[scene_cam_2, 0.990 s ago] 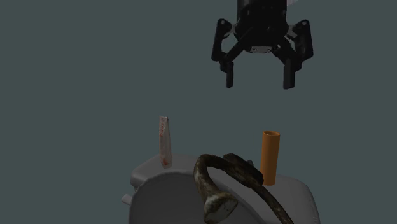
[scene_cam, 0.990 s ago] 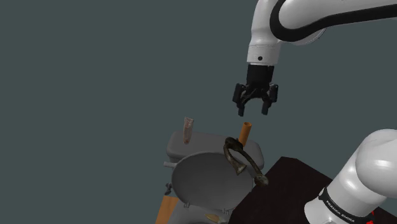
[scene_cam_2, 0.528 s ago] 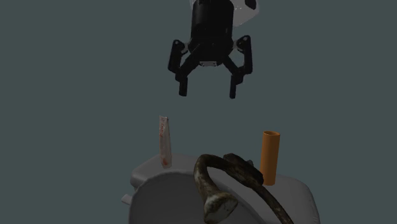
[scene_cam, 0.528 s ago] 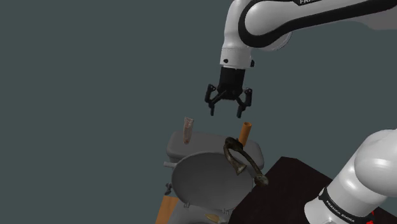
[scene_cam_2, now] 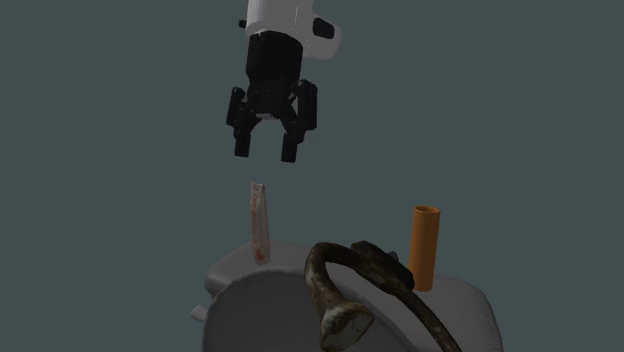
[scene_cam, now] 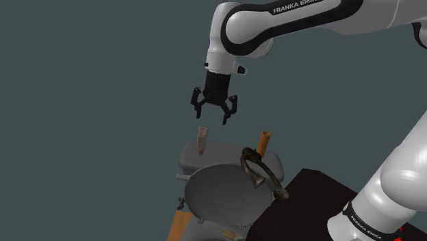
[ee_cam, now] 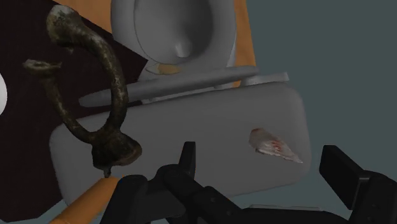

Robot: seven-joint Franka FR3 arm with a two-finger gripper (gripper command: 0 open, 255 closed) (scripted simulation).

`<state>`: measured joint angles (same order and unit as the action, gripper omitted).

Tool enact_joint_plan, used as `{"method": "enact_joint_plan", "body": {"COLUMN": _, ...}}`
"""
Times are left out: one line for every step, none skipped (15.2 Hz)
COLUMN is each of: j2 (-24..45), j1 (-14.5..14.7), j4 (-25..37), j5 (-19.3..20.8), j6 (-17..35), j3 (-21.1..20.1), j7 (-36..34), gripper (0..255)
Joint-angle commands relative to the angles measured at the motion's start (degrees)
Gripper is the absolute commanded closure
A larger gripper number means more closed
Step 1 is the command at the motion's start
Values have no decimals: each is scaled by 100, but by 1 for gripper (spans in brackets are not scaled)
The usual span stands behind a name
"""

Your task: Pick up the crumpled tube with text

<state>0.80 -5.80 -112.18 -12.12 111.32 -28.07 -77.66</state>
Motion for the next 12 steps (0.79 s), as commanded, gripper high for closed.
{"method": "enact_joint_plan", "body": {"j2": 418, "j1": 17, "j4": 360, "j5": 215, "j6": 117, "j3": -4, "j7": -575, "gripper": 0}}
{"method": "enact_joint_plan", "body": {"j2": 534, "j1": 39, "j4": 470, "j5": 277, "j6": 137, "j3": 6, "j7": -721, "gripper": 0}}
{"method": "enact_joint_plan", "body": {"j2": 554, "j1": 47, "j4": 415, "j5": 281, "j6": 210, "j3": 10, "j7": -714, "gripper": 0}}
{"method": "enact_joint_plan", "body": {"j2": 576, "j1": 51, "j4": 362, "j5": 287, "j6": 283, "j3": 11, "j7": -708, "gripper": 0}}
{"method": "enact_joint_plan", "body": {"j2": 599, "j1": 55, "j4": 310, "j5": 294, "j6": 356, "j3": 12, "j7": -702, "gripper": 0}}
{"method": "enact_joint_plan", "body": {"j2": 623, "j1": 59, "j4": 259, "j5": 300, "j6": 428, "j3": 12, "j7": -697, "gripper": 0}}
{"method": "enact_joint_plan", "body": {"j2": 648, "j1": 62, "j4": 209, "j5": 308, "j6": 501, "j3": 12, "j7": -692, "gripper": 0}}
{"method": "enact_joint_plan", "body": {"j2": 675, "j1": 66, "j4": 161, "j5": 316, "j6": 573, "j3": 13, "j7": -688, "gripper": 0}}
{"method": "enact_joint_plan", "body": {"j2": 702, "j1": 71, "j4": 114, "j5": 325, "j6": 645, "j3": 13, "j7": -684, "gripper": 0}}
{"method": "enact_joint_plan", "body": {"j2": 718, "j1": 73, "j4": 86, "j5": 329, "j6": 687, "j3": 14, "j7": -682, "gripper": 0}}
{"method": "enact_joint_plan", "body": {"j2": 719, "j1": 73, "j4": 87, "j5": 330, "j6": 686, "j3": 14, "j7": -682, "gripper": 0}}
{"method": "enact_joint_plan", "body": {"j2": 730, "j1": 72, "j4": 102, "j5": 335, "j6": 681, "j3": 16, "j7": -682, "gripper": 255}}
